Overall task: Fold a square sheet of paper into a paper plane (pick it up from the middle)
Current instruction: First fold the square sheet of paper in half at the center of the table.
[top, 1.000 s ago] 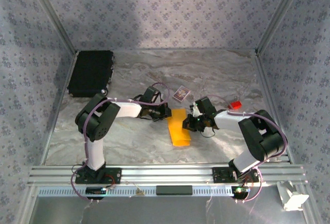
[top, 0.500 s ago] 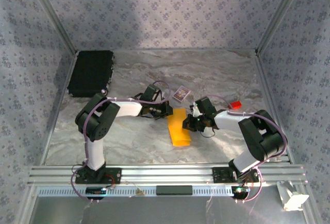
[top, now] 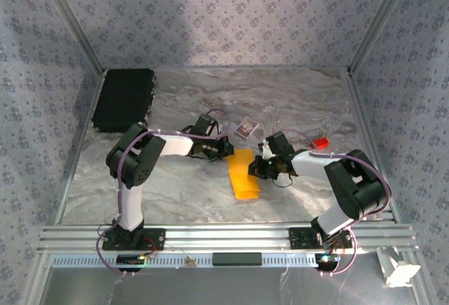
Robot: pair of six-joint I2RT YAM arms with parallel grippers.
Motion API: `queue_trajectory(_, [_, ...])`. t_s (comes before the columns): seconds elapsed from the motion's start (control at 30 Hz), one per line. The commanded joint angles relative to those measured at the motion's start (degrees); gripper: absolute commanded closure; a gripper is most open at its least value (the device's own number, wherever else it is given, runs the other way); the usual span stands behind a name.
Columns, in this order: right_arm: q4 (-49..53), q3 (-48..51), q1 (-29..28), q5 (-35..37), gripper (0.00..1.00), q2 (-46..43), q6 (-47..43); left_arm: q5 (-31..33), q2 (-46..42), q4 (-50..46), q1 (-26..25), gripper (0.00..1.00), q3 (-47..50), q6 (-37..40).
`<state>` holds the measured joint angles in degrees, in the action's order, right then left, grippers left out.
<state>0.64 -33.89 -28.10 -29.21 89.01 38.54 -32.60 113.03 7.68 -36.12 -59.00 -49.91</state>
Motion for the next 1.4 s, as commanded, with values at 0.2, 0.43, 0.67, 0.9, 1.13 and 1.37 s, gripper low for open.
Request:
queue_trajectory(0.2, [8.23, 3.04, 0.48, 6.28, 1.0, 1.69, 0.13, 4.36, 2.01, -1.57, 3.9, 1.0, -3.85, 1.36])
queue_trajectory(0.43, [7.64, 2.79, 0.48, 7.03, 1.0, 1.21, 1.26, 6.26, -4.63, -4.08, 3.76, 1.0, -3.81, 0.6])
queue_trajectory(0.67, [7.75, 2.6, 0.37, 7.41, 1.0, 0.5, 1.71, 5.68, -12.23, -12.47, -1.17, 0.99, -2.81, 2.14])
queue_trajectory(0.9, [7.44, 3.03, 0.33, 7.32, 1.0, 0.71, 1.64, -3.08, -12.3, -2.71, -7.23, 0.99, 5.85, -6.38])
queue_trajectory(1.13, [7.18, 3.7, 0.42, 7.24, 1.0, 0.66, 1.53, -2.92, -12.22, 1.64, -8.86, 0.98, 11.51, -9.32])
queue_trajectory(1.37, [6.65, 4.29, 0.5, 7.51, 1.0, 0.75, 1.79, -4.23, -11.02, 7.96, -9.06, 0.94, 13.52, -11.85])
